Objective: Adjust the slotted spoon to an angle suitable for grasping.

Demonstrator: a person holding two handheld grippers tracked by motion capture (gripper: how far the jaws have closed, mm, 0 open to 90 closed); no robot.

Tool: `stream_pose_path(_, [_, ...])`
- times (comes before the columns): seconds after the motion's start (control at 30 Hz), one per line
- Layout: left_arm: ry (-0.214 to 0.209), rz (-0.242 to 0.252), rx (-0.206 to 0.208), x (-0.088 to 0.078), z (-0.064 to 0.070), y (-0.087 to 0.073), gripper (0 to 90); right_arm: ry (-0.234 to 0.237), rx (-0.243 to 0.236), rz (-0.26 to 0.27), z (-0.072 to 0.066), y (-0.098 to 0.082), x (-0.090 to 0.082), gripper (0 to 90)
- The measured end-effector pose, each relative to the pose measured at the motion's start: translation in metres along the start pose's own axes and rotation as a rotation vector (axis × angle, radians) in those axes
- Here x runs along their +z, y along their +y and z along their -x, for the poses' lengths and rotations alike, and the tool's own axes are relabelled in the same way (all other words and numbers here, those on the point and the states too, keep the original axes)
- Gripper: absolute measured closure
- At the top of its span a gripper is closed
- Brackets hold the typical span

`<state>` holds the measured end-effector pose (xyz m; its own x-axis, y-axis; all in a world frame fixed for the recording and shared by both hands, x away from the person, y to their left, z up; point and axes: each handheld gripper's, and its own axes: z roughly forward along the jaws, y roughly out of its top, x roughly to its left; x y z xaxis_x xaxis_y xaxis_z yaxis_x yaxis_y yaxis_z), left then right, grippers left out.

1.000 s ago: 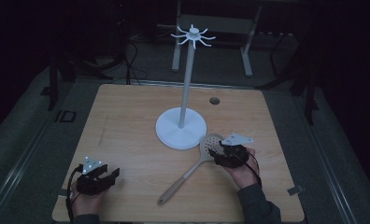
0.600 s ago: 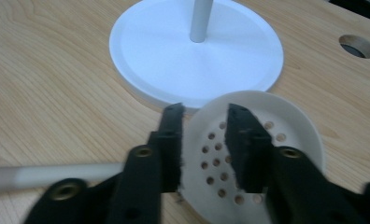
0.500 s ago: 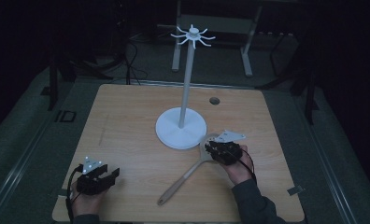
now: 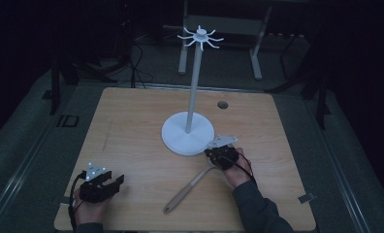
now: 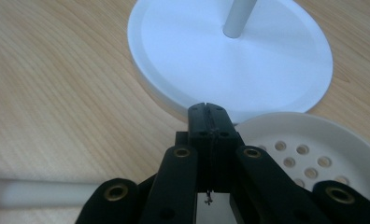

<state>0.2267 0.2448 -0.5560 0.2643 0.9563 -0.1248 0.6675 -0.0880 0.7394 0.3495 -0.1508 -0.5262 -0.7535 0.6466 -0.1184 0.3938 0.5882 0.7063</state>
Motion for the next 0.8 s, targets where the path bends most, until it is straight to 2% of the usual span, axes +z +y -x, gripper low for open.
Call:
stream_pose_path(0.13, [0.000,0.002,-0.002,0.000,0.000,0.000,46.7,-0.001,0.011,-0.021,0.002,0.005,0.008,90.0])
stream_pose_path(0.27, [-0.001,0.002,-0.001,0.000,0.000,0.000,46.7,-0.006,0.002,-0.040,0.002,0.007,0.016,90.0])
stream_pose_path(0.37, [0.000,0.004,-0.005,0.000,0.000,0.000,46.7,-0.023,-0.022,-0.081,0.002,0.008,0.027,90.0])
stream_pose_path(0.47, [0.000,0.006,-0.006,0.000,0.000,0.000,46.7,-0.023,-0.019,-0.106,0.002,0.008,0.033,90.0])
stream_pose_path(0.67, [-0.001,0.001,0.000,0.000,0.000,0.000,46.8,-0.017,-0.036,-0.141,0.000,0.004,0.041,90.0])
stream_pose_path(0.8, [-0.002,0.000,0.000,0.000,0.000,0.000,46.8,-0.016,-0.025,-0.153,0.000,0.002,0.044,90.0])
